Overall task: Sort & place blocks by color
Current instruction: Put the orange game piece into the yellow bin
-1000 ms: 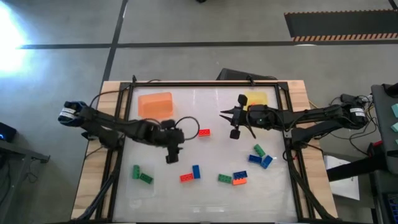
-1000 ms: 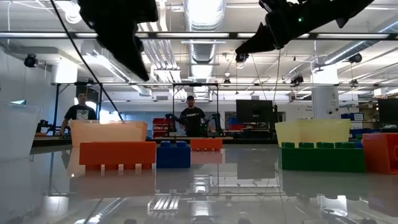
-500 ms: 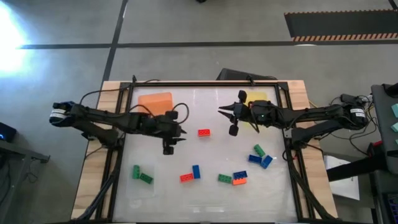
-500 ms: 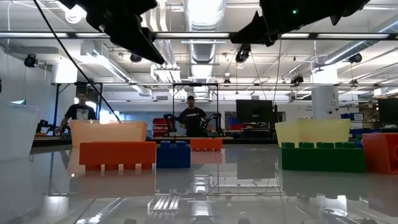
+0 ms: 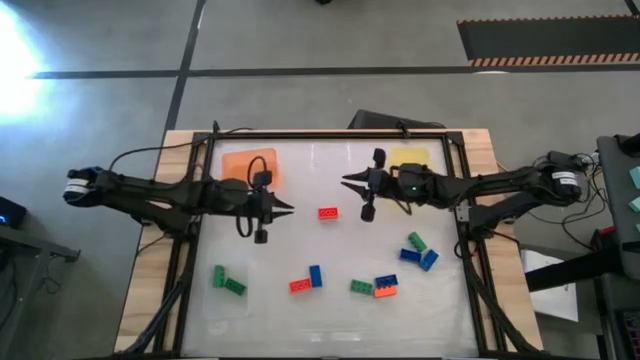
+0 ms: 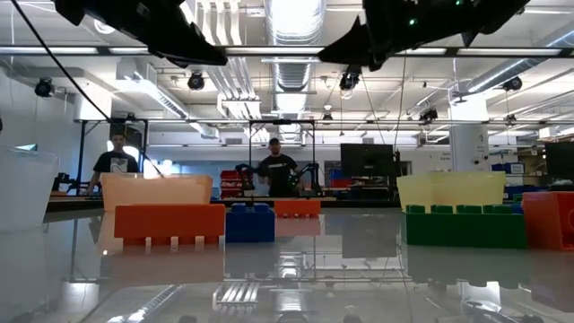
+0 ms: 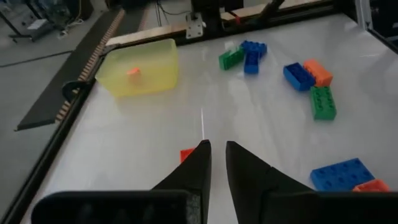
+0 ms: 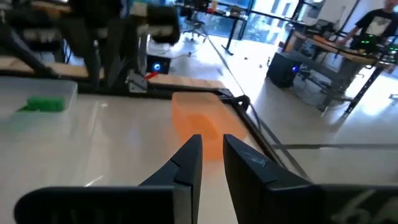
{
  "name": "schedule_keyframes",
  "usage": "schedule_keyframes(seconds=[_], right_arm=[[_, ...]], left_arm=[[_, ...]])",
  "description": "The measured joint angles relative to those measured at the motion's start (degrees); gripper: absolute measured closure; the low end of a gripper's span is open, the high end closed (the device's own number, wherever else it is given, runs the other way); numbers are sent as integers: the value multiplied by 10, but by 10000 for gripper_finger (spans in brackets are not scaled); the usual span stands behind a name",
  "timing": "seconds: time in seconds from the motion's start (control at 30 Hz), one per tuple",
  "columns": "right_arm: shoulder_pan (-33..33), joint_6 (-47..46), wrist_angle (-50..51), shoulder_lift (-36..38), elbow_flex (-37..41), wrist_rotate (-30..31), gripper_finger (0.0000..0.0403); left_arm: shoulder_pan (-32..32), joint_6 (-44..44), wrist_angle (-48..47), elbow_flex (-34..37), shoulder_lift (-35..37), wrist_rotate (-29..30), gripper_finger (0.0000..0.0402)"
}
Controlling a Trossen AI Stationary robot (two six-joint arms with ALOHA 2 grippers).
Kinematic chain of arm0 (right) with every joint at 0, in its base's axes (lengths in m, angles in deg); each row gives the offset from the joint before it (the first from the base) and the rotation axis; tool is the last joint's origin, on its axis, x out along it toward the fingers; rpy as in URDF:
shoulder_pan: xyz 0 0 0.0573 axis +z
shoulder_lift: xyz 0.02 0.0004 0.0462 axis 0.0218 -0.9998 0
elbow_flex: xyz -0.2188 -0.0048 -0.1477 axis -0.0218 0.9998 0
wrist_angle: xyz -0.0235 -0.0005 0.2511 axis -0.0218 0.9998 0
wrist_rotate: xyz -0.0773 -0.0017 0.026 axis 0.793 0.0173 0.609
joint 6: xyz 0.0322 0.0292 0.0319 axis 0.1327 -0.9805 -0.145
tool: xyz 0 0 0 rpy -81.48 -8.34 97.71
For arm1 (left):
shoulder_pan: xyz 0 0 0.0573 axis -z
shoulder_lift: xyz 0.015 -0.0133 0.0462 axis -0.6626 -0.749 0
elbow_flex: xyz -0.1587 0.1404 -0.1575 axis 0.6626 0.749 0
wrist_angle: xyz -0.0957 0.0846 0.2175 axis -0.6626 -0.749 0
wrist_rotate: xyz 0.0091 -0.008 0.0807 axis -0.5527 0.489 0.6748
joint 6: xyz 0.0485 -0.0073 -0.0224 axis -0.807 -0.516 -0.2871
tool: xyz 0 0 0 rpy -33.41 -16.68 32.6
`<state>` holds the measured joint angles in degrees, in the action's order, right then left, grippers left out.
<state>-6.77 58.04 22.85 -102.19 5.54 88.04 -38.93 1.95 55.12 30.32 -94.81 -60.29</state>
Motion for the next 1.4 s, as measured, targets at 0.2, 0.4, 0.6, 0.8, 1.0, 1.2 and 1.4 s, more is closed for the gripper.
schedule_keyframes(seconds=[0.2,0.4,0.6,0.8,1.0,1.2,1.4], right_arm=[[0,10,-12,-78,-29,0,347],[0,9,43,-130,-70,0,347],[0,-1,172,-158,-116,0,347],[0,-30,235,-188,-141,-1,346],[0,-45,237,-213,-148,-28,313],[0,-57,237,-225,-151,-28,240],[0,-64,247,-230,-150,-31,162]], left_arm=[[-1,0,0,0,6,10,371],[-1,4,1,14,11,10,371],[-1,27,4,29,13,10,371],[-1,35,5,29,12,10,371],[-1,35,5,30,13,10,371],[-1,35,5,30,13,10,371],[-1,35,5,30,13,10,371]])
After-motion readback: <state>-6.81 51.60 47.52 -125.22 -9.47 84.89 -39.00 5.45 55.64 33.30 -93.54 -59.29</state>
